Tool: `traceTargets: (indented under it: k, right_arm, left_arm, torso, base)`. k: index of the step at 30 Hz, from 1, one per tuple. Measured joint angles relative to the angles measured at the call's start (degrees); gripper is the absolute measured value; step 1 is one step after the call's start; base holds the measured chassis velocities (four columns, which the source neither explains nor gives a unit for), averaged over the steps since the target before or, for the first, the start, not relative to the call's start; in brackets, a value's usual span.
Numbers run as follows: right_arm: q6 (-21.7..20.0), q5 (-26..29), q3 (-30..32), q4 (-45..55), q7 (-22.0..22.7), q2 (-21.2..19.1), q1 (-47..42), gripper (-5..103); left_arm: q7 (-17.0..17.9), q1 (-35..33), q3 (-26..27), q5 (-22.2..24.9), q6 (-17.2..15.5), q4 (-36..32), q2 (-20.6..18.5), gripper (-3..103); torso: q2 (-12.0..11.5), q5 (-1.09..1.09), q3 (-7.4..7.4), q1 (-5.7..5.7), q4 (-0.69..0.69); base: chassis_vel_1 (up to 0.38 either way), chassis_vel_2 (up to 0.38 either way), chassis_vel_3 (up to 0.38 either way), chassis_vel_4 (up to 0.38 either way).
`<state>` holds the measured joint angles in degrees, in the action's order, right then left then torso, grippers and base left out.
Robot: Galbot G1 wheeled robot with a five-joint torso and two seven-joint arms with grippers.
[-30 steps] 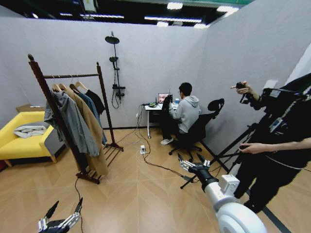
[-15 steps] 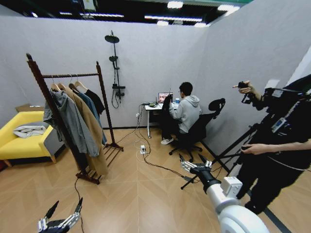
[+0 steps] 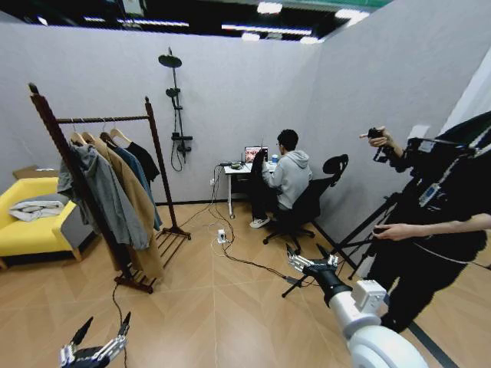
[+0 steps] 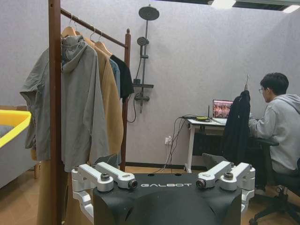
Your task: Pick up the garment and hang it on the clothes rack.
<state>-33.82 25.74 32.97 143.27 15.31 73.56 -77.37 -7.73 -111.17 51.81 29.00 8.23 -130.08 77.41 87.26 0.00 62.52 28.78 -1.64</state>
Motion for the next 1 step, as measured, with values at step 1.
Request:
traceTargets:
  k: [1]
  right_arm:
    - [0.0,-0.1,0.0,0.0,0.0,0.1,-0.1,100]
  left_arm:
    - [0.0,0.0,0.0,0.0,0.0,0.0,0.0,100]
  torso:
    - [0.0,0.0,0.0,0.0,0.0]
  base:
    - [0.0,0.0,0.0,0.0]
